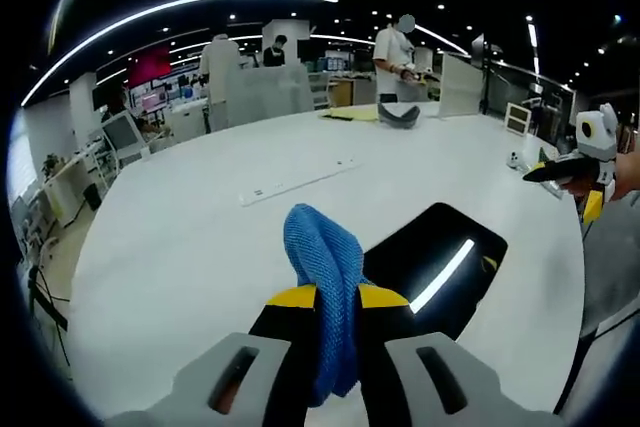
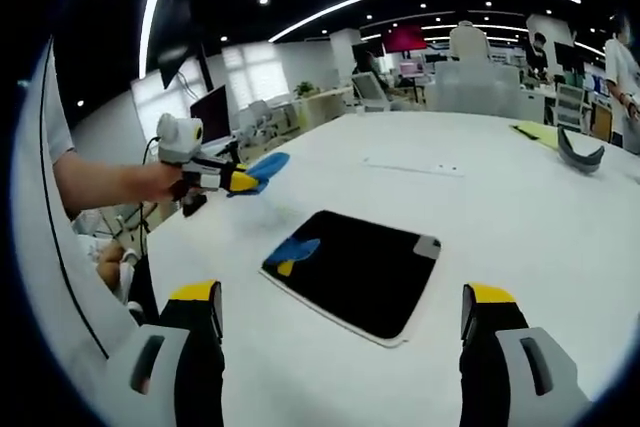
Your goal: Wipe the mirror surface with the cleaning cloth until all visible marks leave the cleaned area.
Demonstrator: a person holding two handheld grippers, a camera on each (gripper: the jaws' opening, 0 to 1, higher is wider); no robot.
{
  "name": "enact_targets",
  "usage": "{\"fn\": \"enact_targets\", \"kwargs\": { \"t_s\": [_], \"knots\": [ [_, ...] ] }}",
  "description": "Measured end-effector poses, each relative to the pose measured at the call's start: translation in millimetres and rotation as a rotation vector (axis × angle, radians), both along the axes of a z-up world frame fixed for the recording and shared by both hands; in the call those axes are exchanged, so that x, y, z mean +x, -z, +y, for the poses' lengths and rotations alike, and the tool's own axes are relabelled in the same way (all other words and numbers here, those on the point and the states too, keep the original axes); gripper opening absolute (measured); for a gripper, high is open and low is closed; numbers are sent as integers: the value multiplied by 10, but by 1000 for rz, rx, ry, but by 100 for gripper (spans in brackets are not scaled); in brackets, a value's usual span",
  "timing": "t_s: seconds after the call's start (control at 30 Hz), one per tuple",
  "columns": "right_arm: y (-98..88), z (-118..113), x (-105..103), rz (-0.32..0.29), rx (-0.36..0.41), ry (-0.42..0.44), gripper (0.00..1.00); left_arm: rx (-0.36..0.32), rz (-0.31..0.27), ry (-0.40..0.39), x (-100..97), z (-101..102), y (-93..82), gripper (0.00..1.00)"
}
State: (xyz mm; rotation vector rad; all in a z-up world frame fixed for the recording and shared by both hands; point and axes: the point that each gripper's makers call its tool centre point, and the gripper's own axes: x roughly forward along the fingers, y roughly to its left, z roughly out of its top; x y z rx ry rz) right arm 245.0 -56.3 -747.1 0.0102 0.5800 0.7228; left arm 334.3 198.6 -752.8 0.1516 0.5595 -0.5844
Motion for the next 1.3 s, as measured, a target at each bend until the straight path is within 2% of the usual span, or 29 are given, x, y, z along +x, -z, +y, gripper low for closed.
{"fn": "enact_targets", "kwargs": {
  "t_s": [0.27,0.43,0.5,0.53,0.7,0.8,0.93,1.07,1.3],
  "knots": [
    [48,-60,19,5,26,-7,100,16,5,-4,76,-146,4,11],
    [69,-148,15,7,38,6,100,17,-1,11,203,-378,19,11],
    [76,-183,10,6,36,10,100,-24,34,2,240,-499,47,11],
    [75,-198,9,7,38,14,100,-25,18,2,275,-548,33,11],
    [82,-263,6,11,49,36,100,-11,13,33,300,-763,53,11],
    [111,-292,-11,15,48,44,100,-18,24,32,339,-791,81,11],
    [129,-301,-26,22,51,49,100,7,22,33,357,-760,121,11],
    [136,-305,-25,28,50,56,100,42,55,24,343,-671,304,11],
    [164,-313,-19,41,41,59,99,50,108,3,392,-623,601,11]
  ]
}}
